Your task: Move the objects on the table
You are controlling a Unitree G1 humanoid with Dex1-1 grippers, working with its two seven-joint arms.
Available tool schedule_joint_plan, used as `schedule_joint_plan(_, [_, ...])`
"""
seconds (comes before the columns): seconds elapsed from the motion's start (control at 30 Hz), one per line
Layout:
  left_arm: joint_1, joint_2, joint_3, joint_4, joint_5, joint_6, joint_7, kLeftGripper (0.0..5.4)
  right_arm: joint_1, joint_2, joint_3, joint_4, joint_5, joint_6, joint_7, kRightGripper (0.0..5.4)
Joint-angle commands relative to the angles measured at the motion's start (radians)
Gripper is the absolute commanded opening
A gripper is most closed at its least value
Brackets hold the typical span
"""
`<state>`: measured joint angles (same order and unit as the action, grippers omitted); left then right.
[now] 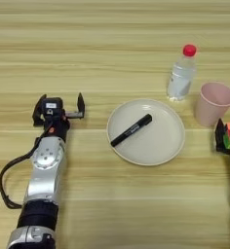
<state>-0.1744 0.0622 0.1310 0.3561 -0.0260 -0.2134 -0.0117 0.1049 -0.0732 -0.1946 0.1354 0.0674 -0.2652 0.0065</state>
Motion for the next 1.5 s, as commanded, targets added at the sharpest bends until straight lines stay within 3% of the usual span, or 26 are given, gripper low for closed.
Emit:
schedule_joint_plan(0.03, [-0.014, 0.007, -0.004, 0.002, -0.001, -0.005, 0.0, 5.4, 0.011, -0.003, -0.007, -0.01, 0.004, 0.015, -0.006, 5.38])
schedule_joint_plan(0.8, [-0.018, 0.003, -0.005, 0.01, 0.0, -0.01, 0.002, 5.4, 0.09, -0.002, 0.063, -0.239, 0.001, 0.086, 0.035, 5.38])
schedule_joint_plan(1.17, [-0.02, 0.003, -0.004, 0.017, -0.001, -0.015, 0.004, 5.4, 0.086, -0.004, 0.077, -0.254, -0.005, 0.089, 0.044, 5.38])
schedule_joint_plan(1.5, [-0.018, 0.002, -0.006, 0.015, -0.001, -0.018, 0.004, 5.4, 0.041, -0.001, 0.069, -0.221, 0.005, 0.085, 0.04, 5.38])
